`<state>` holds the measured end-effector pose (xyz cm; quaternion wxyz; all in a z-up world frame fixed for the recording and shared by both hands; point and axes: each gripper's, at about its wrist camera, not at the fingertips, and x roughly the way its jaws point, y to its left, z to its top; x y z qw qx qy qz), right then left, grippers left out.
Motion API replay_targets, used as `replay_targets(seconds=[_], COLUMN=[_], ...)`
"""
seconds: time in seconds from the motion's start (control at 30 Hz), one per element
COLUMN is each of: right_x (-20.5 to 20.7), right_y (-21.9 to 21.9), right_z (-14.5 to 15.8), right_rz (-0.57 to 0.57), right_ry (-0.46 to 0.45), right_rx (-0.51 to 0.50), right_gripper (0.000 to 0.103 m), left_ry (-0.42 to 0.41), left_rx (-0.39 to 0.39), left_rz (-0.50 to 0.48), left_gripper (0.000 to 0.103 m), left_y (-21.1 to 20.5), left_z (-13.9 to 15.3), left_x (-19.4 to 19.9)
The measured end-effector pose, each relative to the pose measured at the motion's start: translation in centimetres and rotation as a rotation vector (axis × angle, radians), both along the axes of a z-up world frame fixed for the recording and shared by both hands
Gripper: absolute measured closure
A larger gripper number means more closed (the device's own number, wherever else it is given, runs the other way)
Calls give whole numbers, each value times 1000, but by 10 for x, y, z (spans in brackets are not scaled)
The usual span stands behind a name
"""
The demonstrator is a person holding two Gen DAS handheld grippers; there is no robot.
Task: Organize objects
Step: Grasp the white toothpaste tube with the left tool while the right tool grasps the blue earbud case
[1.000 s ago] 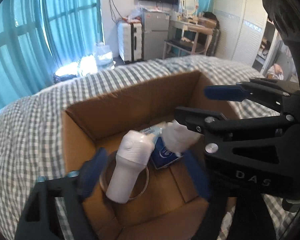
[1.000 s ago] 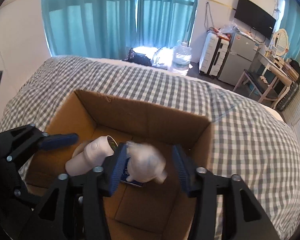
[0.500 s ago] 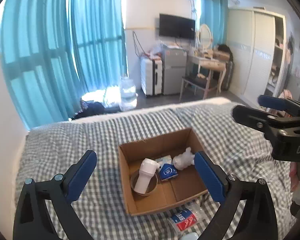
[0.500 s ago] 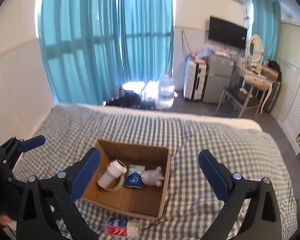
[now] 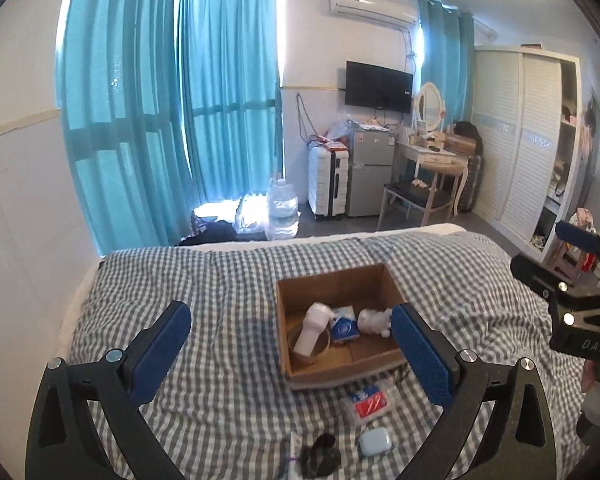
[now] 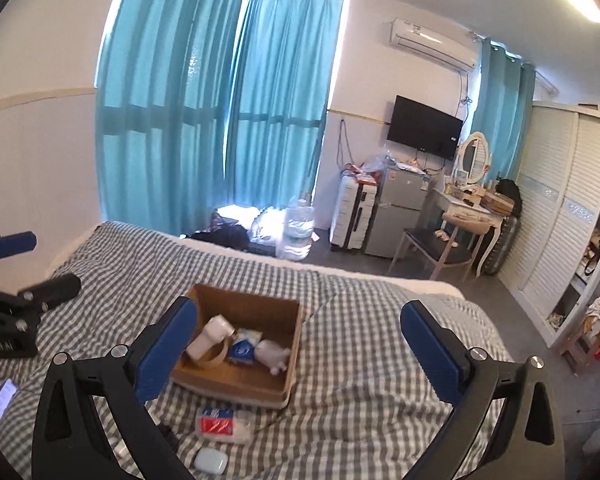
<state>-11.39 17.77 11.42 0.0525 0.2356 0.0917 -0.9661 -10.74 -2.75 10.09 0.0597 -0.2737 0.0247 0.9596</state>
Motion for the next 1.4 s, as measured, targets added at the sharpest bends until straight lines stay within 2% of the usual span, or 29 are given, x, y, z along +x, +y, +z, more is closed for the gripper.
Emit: replay_targets(seconds=[0.13,0.37,0.57,0.63,0.8,0.97,1.1,1.27,1.4], right_x=[9,22,15,5,-17,-28,-35,-40,-40], right_y=[2,-3,-15,-20,-28,-33,-33,-40,-49], right_z=[-26,-92,-147,-165,-204,-246,-275,-295,-306], right_rz=[46,50,90,105,110,111,97,114,144], right_ry=[-67,-152,-210,-252,-323,-411,-492,-557,-586], right_rx=[-24,-24,-36,-39,-36,3,37,65,78], right_gripper=[1,1,1,1,1,1,1,13,21], left_ry=[-10,-50,-147,-216,-345,-465,-534,-608,-618], left_rx=[13,-22,-35,-19,8,-24,-48,-89,-64], left_rz=[26,98,93,83,81,112,72,43,16], left_gripper=[0,0,0,0,0,0,0,2,9], left_y=[-10,-20,-21,-22,-29,-35,-28,-18,-15], left_z=[-20,-81,-153,-180,-226,-260,-277,-294,-299], left_x=[19,37,29,20,4,2,4,-4,-9])
